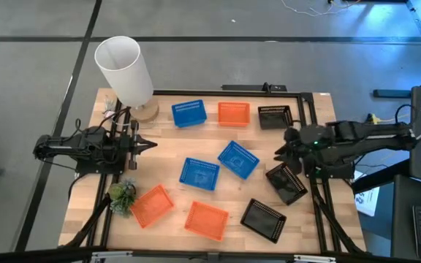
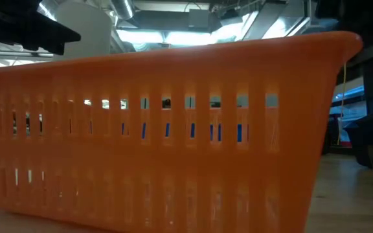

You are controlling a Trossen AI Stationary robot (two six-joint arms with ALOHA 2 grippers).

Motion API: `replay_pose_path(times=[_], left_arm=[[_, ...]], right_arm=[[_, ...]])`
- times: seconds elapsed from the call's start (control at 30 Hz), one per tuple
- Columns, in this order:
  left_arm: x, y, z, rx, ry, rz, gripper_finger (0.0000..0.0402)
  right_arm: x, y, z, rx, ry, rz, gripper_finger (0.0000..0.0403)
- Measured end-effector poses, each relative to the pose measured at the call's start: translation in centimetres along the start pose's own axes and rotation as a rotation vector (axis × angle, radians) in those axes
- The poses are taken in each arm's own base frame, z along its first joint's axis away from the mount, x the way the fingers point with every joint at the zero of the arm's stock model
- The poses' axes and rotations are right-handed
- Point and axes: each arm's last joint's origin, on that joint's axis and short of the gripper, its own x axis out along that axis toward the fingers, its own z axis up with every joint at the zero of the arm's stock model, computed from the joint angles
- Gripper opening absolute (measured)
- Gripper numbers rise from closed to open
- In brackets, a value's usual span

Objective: Stack baskets by color
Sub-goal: Move the bottom left orange bin to the center of the table

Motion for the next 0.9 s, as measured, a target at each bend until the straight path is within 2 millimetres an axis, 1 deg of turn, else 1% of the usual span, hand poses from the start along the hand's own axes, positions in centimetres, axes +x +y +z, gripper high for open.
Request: replay_pose_path(times=[0.13,0.33,0.43,0.53,0.6,0.67,0.8,0.9], left_arm=[[0.0,0.0,0.0,0.000,0.001,0.003,0.0000],[0.0,0.0,0.0,-0.005,0.000,0.003,0.0000],[0.1,0.0,0.0,-0.097,-0.002,0.003,0.0000],[0.5,0.0,0.0,-0.242,0.012,0.004,0.0000],[1.0,0.0,0.3,-0.341,-0.002,0.039,0.0000],[1.8,0.1,0.5,-0.392,-0.013,0.081,0.0000],[3.8,-0.2,0.6,-0.350,-0.015,0.080,0.0000],[5.4,-0.6,0.1,-0.294,0.071,0.054,0.0000]], right_arm=[[1.5,0.0,0.2,0.079,0.065,-0.059,0.0136],[3.7,0.2,0.1,0.019,0.225,-0.053,0.0136],[4.2,0.2,0.0,0.024,0.257,-0.045,0.0136],[4.3,0.2,0.0,0.021,0.264,-0.038,0.0136],[4.3,0.3,0.1,0.020,0.258,-0.034,0.0136],[4.3,0.3,0.1,0.021,0.258,-0.034,0.0136],[4.2,0.4,0.3,0.021,0.245,-0.025,0.0136],[4.2,0.4,0.3,0.021,0.245,-0.025,0.0136]])
